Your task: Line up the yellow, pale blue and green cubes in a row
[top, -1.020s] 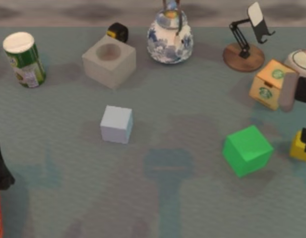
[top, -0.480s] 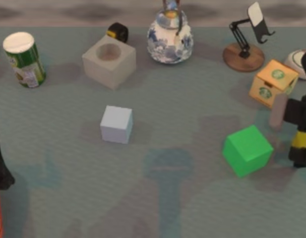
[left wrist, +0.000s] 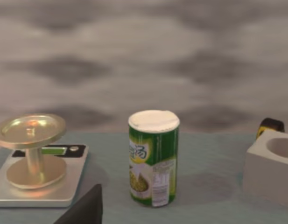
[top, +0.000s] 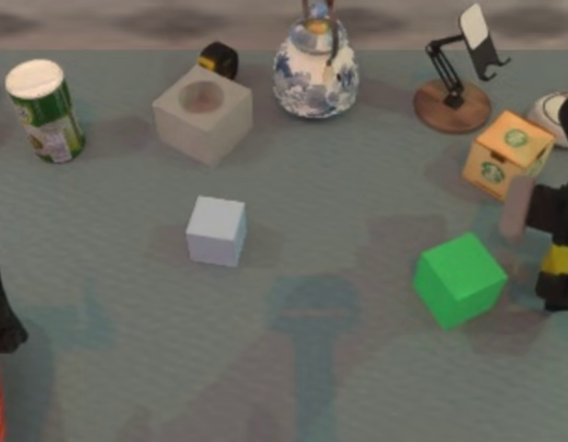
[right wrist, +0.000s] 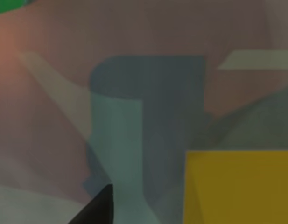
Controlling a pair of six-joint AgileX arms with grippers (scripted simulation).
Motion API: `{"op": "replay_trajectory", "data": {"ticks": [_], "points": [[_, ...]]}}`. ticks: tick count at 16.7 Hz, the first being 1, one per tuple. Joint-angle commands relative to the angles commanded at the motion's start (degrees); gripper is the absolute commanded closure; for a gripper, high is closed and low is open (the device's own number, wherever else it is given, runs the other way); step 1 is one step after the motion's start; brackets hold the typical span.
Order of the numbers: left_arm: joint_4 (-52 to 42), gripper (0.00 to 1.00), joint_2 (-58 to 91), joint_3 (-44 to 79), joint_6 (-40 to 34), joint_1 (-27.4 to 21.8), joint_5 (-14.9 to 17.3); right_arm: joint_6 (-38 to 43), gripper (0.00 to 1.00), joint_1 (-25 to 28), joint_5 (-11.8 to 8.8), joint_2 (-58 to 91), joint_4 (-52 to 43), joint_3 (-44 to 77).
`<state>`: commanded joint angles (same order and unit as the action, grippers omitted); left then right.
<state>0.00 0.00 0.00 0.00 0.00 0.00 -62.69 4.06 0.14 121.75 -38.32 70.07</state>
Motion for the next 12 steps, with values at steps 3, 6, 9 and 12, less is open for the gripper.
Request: {"op": "replay_trajectory", "data": {"ticks": [3,6,9,12], "points": [[0.0,0.0,0.0,0.0,0.0,0.0,0.0,0.0,0.6,0.0,0.0,0.0,0.0,0.0],[0.0,0.0,0.0,0.0,0.0,0.0,0.0,0.0,0.83,0.0,0.0,0.0,0.0,0.0],[0.0,0.0,0.0,0.0,0.0,0.0,0.0,0.0,1.0,0.0,0.0,0.0,0.0,0.0],[0.0,0.0,0.0,0.0,0.0,0.0,0.0,0.0,1.0,0.0,0.0,0.0,0.0,0.0]]}}
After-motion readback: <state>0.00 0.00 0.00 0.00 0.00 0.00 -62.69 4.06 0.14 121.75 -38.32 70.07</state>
